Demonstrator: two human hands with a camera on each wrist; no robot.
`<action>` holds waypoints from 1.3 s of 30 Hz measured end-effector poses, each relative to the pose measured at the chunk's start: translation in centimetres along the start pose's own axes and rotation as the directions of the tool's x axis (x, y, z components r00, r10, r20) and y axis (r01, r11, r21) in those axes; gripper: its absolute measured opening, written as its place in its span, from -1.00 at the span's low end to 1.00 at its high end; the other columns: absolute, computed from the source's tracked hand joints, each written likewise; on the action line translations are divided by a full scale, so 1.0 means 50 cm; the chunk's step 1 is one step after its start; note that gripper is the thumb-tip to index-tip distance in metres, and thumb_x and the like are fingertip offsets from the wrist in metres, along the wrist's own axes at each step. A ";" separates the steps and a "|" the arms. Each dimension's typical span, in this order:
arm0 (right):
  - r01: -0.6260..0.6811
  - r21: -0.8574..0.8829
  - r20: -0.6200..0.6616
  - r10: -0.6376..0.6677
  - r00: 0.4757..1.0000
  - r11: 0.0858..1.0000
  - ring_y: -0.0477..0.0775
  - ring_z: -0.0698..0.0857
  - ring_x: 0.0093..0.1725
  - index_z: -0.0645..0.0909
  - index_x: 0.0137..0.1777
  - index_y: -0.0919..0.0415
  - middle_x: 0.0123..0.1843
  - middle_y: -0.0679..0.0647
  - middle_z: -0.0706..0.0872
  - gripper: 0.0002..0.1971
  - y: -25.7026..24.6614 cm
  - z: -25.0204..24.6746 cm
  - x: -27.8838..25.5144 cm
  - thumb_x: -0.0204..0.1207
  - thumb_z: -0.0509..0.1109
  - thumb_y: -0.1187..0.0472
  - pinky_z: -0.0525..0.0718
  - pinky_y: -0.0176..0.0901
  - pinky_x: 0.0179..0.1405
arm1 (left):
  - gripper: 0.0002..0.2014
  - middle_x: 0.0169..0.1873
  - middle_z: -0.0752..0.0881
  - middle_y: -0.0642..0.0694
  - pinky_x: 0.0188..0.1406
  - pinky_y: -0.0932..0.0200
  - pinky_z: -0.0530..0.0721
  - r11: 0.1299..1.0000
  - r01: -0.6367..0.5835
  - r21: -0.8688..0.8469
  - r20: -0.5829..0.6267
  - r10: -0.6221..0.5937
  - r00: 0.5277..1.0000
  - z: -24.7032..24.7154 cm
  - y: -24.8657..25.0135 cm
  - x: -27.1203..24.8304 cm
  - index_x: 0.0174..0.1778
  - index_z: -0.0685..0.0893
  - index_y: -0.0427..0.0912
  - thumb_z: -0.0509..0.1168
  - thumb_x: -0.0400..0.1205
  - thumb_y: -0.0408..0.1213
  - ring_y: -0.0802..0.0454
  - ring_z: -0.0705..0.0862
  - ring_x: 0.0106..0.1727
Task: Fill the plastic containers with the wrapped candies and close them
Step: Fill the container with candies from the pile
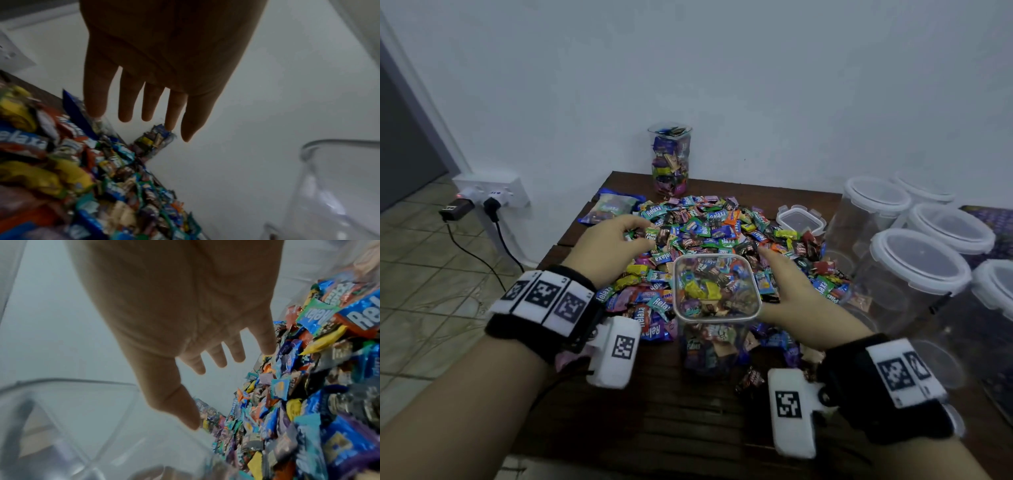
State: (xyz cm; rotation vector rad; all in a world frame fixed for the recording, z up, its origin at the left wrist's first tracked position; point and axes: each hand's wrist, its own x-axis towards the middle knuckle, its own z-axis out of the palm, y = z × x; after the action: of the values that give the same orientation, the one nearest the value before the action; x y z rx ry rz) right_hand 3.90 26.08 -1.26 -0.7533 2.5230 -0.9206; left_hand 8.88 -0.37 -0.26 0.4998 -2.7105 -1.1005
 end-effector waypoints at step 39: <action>-0.070 -0.721 0.111 0.215 0.970 0.689 0.16 0.68 0.00 0.65 0.20 0.17 0.04 0.15 0.73 -0.75 0.001 -0.003 0.200 0.61 0.28 0.13 0.59 -0.12 -0.13 | -0.82 0.03 0.78 -0.07 -0.22 0.16 0.54 0.798 -0.058 0.600 0.266 -0.131 0.955 0.081 -0.007 0.106 0.05 0.79 -0.08 0.37 0.61 -0.14 -0.03 0.65 -0.11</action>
State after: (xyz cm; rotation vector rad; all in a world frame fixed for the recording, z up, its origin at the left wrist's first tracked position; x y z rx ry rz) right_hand -4.17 20.34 -2.58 -0.7738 2.6879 0.2439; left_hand 2.88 0.01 -3.20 0.5010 -3.3214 -0.2842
